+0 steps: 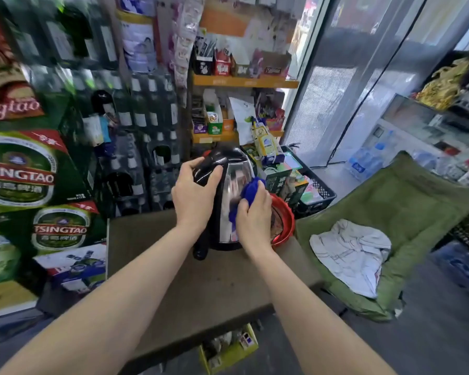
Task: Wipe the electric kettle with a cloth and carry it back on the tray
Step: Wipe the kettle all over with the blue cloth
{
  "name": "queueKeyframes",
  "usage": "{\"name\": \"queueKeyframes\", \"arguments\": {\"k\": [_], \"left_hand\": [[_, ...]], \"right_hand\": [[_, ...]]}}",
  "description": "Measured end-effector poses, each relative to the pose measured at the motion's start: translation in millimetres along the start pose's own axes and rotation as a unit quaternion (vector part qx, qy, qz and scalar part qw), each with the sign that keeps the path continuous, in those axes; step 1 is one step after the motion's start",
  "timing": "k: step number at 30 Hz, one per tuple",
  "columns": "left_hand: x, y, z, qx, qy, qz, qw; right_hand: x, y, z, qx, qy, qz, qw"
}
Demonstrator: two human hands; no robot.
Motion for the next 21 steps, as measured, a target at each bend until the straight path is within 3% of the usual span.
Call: {"name": "queueKeyframes", "arguments": {"k": [5, 11, 21], "left_hand": [[25, 52, 86, -0.085, 0.009, 0.067, 0.994], [64, 118, 184, -0.162, 0.068, 0.151, 0.973], [95, 167, 213, -0.160, 0.036, 0.212, 0.964]], "right_hand": [[44, 29, -86, 0.053, 0.036, 0.092, 0.994], [61, 36, -192, 0.143, -0.013, 0.179, 0.973], [39, 16, -244, 0.224, -0.038, 0.131, 0.965]]}}
Point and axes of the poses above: each hand's wrist, its own y-axis away from the middle knuckle, its own x-axis out of the palm, z = x × y, the point moved 7 cm from there along -y, towards the middle knuckle, and after that the axes turned 5 degrees about x, right-handed, at the moved point
